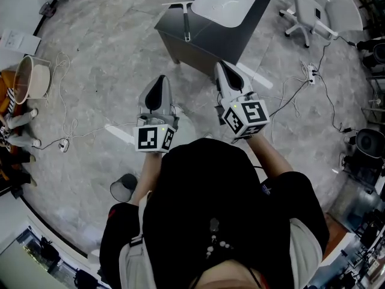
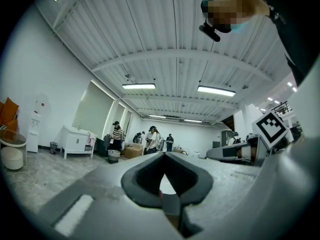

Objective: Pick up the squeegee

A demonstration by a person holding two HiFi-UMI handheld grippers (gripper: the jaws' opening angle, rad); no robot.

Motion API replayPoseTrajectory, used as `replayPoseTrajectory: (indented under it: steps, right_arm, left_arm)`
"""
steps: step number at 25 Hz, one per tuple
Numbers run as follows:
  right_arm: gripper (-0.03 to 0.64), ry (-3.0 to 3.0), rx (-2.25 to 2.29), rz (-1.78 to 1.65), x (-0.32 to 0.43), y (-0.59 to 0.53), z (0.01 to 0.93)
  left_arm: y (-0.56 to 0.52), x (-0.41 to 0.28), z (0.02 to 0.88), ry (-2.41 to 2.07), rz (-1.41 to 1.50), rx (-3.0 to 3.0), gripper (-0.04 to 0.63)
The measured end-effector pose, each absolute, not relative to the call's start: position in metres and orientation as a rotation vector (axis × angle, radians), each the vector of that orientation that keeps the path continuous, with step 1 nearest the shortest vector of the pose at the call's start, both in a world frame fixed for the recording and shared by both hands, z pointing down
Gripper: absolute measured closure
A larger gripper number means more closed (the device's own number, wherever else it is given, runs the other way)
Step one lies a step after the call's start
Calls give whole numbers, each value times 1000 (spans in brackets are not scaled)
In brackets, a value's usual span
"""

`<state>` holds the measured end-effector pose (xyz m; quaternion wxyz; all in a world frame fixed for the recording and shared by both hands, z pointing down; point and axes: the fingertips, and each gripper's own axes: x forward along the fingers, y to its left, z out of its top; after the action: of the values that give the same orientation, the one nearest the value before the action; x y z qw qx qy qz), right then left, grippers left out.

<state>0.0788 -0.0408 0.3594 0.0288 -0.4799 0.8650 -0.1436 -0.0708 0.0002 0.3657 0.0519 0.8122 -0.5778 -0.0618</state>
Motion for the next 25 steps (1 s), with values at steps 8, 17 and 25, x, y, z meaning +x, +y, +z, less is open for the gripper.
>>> replayPoseTrajectory:
  steps: [8,17,25]
  right_arm:
    - [614,2650,-1537,-396,43,-98,349]
    - [614,2637,-1590,-369,-1,-151,348]
    - [614,2631,-1685,-380,-15,-176,370]
  left_arm:
    - [-63,-99,359,-1681,-216,2521,595]
    - [-121,-137,351,-1604,-229,2573,595]
    - [-153,-150,354,-1544,-242,2609,595]
